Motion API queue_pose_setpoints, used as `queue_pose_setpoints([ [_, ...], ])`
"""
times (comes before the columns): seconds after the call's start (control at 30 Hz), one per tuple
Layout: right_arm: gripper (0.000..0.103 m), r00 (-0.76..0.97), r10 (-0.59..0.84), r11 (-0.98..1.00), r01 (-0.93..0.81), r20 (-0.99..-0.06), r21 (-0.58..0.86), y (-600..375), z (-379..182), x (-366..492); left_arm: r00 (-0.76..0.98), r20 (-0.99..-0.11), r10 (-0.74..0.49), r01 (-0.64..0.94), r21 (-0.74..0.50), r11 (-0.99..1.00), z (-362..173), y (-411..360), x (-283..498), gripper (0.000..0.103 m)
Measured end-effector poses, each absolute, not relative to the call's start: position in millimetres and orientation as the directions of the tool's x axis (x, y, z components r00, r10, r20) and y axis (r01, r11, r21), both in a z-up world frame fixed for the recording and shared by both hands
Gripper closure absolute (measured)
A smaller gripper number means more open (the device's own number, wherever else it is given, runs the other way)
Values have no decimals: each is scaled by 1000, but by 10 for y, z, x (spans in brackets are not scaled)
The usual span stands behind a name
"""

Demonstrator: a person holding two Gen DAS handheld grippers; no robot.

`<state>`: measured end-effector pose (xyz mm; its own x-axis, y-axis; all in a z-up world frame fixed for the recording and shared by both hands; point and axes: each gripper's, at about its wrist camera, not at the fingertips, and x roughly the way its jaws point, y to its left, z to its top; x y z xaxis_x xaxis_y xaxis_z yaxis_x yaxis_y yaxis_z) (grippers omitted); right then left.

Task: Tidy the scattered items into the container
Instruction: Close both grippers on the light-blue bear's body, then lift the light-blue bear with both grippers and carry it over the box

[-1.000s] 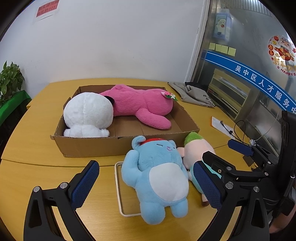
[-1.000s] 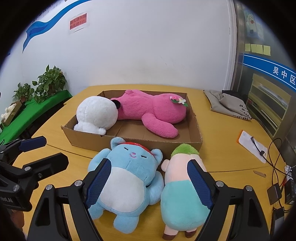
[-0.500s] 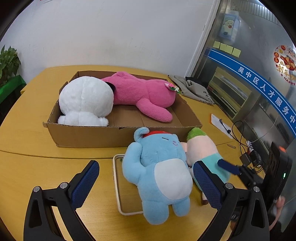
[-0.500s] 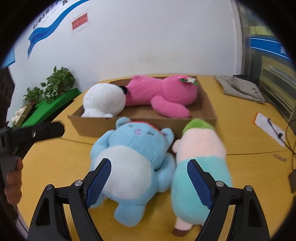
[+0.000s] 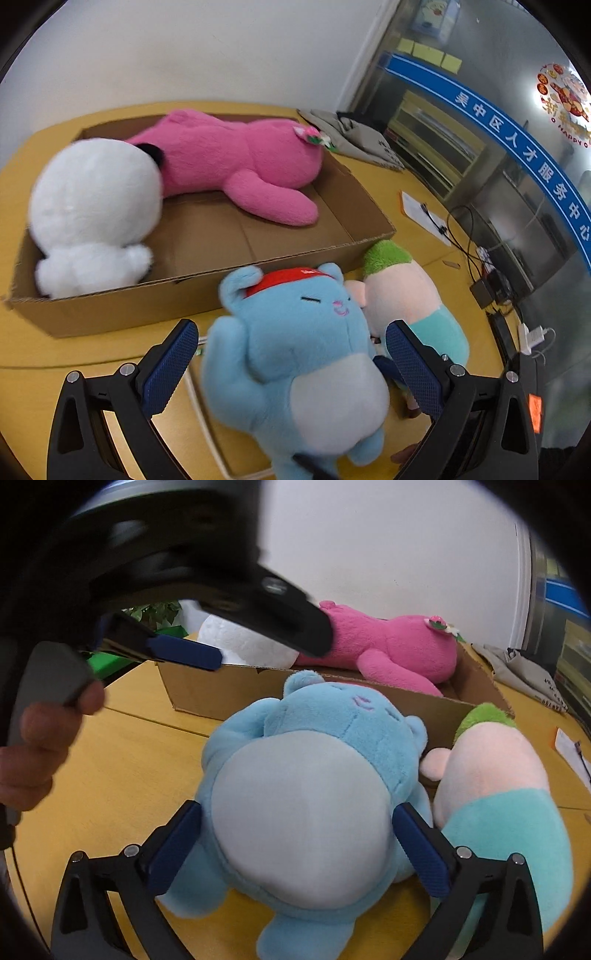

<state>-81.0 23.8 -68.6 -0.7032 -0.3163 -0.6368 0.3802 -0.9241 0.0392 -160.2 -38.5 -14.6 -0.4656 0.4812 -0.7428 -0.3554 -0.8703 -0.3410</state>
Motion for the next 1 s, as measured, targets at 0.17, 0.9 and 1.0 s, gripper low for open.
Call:
queue_pose_setpoints([
  [0.17,0,-702,-334,-910,414,-630,21,199,-723,-744,-395,-785,478,-357,-348,-867,-414,-216,-1805,0],
  [0.9,9,-609,-450,-863,483,-653,144,298,-731,-724,-323,-809,491,-362,-374,-854,-623,-269,-1733,19],
  [1.0,19,-617,-447,-865,483,-647,137,316,-682,-620,-327,-800,504,-376,-379,-845,-547,-251,-1642,27],
])
